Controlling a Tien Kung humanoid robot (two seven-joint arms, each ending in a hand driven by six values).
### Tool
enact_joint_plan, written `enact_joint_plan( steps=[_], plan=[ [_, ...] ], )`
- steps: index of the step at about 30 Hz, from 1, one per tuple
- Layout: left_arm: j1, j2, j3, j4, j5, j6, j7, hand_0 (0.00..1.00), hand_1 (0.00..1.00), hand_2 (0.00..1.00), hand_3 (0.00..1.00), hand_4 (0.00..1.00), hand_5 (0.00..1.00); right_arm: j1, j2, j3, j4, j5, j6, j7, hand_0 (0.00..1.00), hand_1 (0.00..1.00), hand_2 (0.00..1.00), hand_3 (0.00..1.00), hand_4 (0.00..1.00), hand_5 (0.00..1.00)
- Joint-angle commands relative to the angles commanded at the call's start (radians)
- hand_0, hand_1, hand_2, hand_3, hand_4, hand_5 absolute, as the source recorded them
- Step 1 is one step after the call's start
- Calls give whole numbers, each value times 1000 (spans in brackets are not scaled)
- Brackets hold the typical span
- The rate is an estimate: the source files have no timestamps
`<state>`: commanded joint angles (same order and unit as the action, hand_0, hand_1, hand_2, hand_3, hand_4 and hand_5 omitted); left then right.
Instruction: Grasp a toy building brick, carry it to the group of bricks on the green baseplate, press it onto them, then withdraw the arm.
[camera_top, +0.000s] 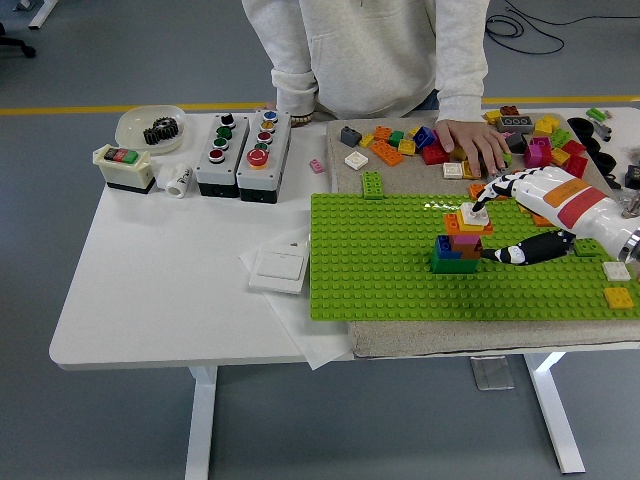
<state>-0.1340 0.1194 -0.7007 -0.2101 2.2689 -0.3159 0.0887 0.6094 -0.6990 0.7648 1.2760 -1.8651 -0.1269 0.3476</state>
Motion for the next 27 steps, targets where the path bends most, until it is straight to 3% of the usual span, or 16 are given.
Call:
enact_joint_plan(
  steps=[27],
  plan=[
    [-3,1,4,-1,0,0,-1,819,803,809,607,683,594,11,13,-12,-18,1,-5,2,676,670,715,624,873,509]
  ],
)
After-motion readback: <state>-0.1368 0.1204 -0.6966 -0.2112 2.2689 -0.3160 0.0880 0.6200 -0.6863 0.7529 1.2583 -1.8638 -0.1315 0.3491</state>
